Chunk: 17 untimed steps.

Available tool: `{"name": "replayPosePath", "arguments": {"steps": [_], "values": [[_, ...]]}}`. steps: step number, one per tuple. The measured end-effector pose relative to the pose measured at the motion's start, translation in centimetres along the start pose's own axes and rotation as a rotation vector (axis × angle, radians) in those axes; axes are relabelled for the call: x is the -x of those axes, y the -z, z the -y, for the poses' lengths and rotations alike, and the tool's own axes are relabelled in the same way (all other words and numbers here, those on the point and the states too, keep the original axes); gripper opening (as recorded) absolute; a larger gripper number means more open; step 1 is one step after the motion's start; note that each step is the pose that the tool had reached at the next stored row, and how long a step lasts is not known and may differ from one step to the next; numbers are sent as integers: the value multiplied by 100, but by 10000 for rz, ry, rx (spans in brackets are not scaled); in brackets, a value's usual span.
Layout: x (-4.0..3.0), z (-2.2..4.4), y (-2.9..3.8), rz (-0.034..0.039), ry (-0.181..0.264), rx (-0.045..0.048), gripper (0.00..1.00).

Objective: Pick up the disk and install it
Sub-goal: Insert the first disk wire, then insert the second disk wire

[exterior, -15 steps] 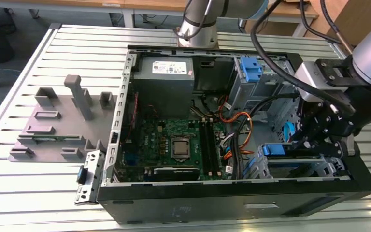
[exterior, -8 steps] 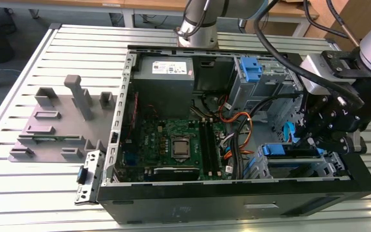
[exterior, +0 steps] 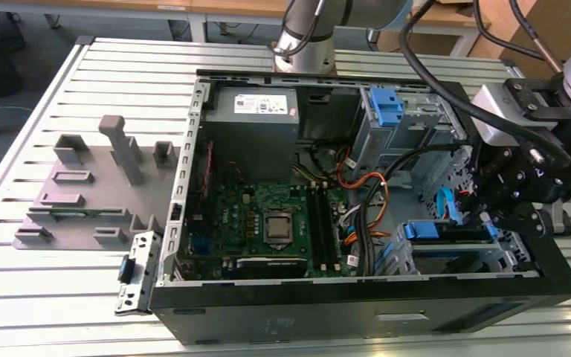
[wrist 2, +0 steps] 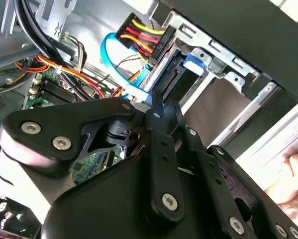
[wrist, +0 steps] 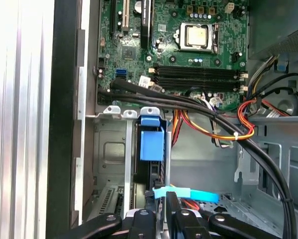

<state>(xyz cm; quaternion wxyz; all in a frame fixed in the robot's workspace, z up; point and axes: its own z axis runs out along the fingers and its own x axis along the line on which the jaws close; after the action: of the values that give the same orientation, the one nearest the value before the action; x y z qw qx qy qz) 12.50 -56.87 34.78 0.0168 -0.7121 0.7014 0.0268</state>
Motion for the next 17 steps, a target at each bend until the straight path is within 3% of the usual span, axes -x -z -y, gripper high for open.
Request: {"name": "replayPosePath", "arguments": {"steps": [3, 17], "values": [[1, 30, 1, 0, 1, 2, 24], [2, 31, 35, 2, 0, 2, 24]]}}
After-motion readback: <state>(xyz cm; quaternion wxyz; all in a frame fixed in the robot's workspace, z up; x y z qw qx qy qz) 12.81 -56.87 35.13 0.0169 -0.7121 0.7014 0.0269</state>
